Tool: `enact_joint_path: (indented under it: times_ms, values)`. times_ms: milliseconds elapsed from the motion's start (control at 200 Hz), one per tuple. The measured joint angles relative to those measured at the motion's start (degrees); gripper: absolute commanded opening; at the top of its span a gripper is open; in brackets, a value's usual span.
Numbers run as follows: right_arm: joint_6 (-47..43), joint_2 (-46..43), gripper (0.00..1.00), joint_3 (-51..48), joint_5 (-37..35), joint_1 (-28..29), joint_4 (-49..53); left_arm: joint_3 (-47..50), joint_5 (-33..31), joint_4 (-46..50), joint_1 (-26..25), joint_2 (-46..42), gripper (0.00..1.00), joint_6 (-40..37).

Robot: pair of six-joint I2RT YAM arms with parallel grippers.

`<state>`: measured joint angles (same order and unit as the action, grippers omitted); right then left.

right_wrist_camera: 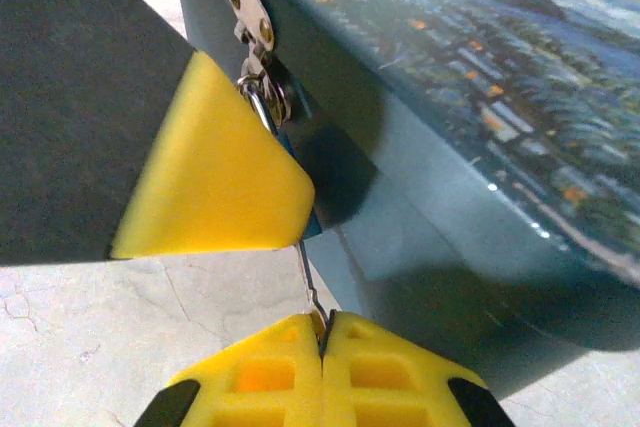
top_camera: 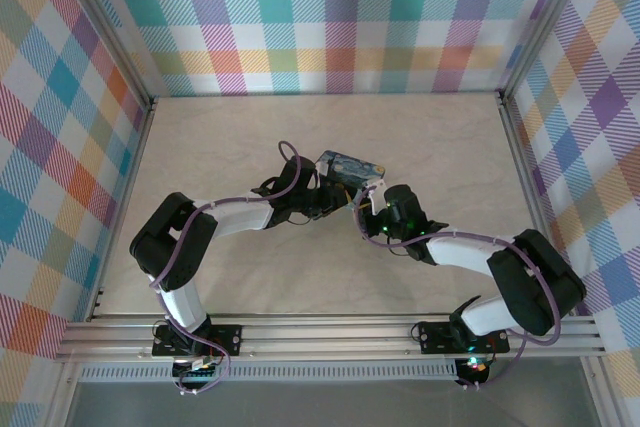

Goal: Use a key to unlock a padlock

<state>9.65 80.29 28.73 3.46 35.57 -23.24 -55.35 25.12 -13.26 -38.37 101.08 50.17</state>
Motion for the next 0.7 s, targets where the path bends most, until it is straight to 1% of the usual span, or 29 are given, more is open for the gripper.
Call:
enact_joint_path:
  times_ms: [435, 700]
  values:
    - [0.2, -1.0, 0.00, 0.0, -0.5, 0.0, 0.5, -0.1, 0.5, -0.3, 0.0, 0.0, 0.17, 0.0]
    - [0.1, 0.6, 0.00, 0.0, -0.7, 0.0, -1.6, -0.1, 0.3, -0.3, 0.0, 0.0, 0.17, 0.9]
